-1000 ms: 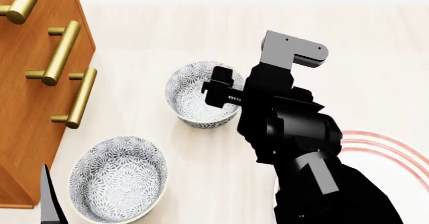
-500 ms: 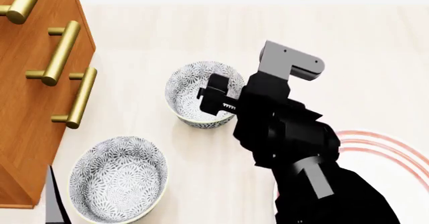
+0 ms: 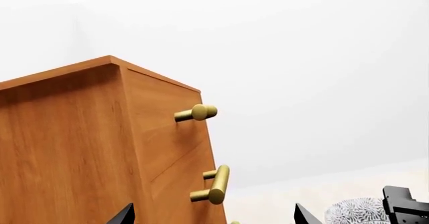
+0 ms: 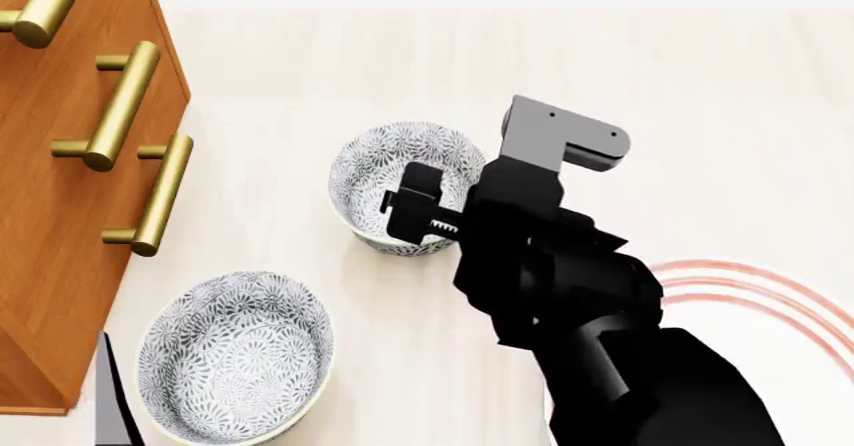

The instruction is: Pick up the bowl and put it in the front on the plate.

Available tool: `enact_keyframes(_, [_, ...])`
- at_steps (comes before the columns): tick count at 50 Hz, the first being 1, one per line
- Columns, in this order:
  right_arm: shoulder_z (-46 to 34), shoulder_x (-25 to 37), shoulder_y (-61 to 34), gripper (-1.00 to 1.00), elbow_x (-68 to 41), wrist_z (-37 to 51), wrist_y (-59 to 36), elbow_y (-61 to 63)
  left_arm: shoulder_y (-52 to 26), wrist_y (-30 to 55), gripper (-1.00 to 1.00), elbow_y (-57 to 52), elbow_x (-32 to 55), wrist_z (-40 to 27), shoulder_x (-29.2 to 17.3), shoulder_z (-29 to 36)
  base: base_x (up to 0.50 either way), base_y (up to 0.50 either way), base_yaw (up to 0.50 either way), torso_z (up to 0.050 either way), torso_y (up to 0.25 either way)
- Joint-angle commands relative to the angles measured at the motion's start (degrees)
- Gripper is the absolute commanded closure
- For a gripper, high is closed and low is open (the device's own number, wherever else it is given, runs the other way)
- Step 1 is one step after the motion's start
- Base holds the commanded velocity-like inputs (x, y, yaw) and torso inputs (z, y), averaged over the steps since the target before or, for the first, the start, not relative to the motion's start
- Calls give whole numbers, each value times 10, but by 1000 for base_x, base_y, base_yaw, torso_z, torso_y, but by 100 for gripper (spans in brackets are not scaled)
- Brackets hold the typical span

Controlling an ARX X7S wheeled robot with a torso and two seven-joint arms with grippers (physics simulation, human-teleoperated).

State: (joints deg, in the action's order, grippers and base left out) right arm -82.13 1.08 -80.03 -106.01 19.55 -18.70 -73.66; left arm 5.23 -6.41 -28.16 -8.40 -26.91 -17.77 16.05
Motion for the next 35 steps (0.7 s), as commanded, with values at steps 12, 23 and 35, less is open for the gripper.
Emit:
enact_keyframes(12, [-111, -11, 1, -100, -89, -14, 35, 22, 2, -10, -100, 0, -9, 7, 5, -8, 0, 0, 0, 0, 0])
enact_keyframes(23, [-121, -11, -2, 100, -92, -19, 48, 26, 2, -12, -100, 4, -8, 4, 3, -5, 0, 0, 0, 0, 0])
enact_keyframes(35, [-126, -11, -12, 100, -98, -19, 44, 14, 0, -5, -100, 5, -7, 4, 2, -2, 0, 0, 0, 0, 0])
